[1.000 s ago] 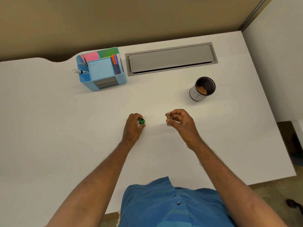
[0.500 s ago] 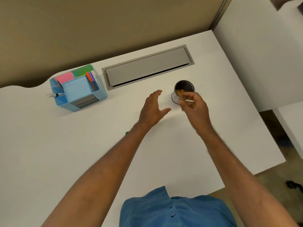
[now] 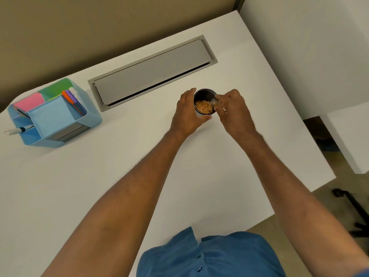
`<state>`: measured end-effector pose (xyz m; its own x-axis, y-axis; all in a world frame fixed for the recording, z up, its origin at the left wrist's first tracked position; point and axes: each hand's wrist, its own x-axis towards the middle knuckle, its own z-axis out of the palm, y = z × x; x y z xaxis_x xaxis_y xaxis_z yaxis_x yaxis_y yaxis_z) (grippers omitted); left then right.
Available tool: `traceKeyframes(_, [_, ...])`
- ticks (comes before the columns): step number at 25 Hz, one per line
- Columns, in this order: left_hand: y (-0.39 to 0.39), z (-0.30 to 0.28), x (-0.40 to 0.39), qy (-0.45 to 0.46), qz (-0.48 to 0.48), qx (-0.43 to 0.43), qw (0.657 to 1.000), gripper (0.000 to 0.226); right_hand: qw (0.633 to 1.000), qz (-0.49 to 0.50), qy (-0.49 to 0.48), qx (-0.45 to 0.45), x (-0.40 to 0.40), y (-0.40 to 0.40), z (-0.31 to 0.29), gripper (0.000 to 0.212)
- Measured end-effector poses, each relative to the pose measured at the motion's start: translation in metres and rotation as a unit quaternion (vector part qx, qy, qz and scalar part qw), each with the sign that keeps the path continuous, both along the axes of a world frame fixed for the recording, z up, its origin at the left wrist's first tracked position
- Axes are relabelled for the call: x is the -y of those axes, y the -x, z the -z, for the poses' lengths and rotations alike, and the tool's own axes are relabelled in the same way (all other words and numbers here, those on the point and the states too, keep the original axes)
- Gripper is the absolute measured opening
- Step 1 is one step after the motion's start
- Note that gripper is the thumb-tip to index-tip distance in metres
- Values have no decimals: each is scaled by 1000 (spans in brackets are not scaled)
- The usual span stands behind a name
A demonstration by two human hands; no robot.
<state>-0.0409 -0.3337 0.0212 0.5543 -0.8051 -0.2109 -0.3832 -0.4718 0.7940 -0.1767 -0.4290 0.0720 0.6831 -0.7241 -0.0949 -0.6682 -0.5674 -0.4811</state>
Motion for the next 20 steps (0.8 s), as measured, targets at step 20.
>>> traceKeyframes(20, [4,10,4,24,-13,-15,1000,92,999,35,-18,23,-5,-6,12,36])
